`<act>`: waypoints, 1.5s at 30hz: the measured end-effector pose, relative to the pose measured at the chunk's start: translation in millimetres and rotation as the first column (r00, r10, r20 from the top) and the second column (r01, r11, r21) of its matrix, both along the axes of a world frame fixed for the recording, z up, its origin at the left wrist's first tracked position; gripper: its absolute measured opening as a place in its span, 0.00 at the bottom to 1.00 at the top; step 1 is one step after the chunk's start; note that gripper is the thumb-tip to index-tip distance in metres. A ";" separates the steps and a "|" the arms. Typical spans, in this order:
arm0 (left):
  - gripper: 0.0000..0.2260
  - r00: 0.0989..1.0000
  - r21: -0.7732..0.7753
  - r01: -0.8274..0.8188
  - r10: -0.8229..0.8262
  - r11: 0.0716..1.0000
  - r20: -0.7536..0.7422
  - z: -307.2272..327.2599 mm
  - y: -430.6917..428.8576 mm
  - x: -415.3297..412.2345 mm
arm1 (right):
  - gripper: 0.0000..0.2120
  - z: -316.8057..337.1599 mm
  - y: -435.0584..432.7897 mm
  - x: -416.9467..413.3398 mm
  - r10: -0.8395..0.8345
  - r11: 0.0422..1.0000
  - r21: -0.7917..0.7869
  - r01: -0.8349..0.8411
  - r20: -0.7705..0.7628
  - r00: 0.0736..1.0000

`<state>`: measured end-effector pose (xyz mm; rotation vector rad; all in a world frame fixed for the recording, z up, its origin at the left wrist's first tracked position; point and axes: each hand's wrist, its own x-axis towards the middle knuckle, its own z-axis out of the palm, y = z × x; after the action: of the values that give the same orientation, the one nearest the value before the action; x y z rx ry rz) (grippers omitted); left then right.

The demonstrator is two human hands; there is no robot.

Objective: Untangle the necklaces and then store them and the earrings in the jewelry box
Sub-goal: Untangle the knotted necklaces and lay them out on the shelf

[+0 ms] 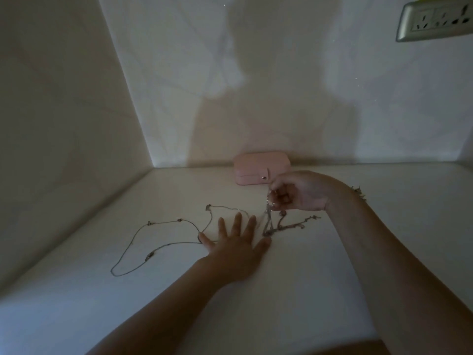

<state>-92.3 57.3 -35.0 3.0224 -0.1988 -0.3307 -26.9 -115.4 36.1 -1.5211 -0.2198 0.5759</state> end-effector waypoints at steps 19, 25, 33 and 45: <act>0.41 0.979 -0.052 -0.190 0.185 0.980 -0.090 10.7 18.6 10.0 | 0.07 -6.4 -5.3 8.5 -0.171 0.954 0.269 0.135 0.117 0.978; 0.27 0.882 -0.410 0.027 0.171 0.912 0.438 17.6 11.8 11.0 | 0.06 -6.4 11.4 1.0 -0.117 0.981 0.175 0.079 0.221 0.968; 0.05 0.960 -0.924 0.083 0.220 0.373 0.175 29.3 5.0 9.2 | 0.06 -5.9 25.7 -10.5 -0.084 0.996 0.026 0.080 0.307 0.948; 0.07 0.963 -0.956 0.092 0.220 0.279 0.157 27.6 13.5 7.8 | 0.04 -14.3 34.7 -10.8 -0.095 0.988 -0.075 0.136 0.398 0.913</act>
<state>-84.5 70.8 -7.3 1.7664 -0.1887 0.1933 -37.6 -80.7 21.8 -1.7289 -0.4111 0.1823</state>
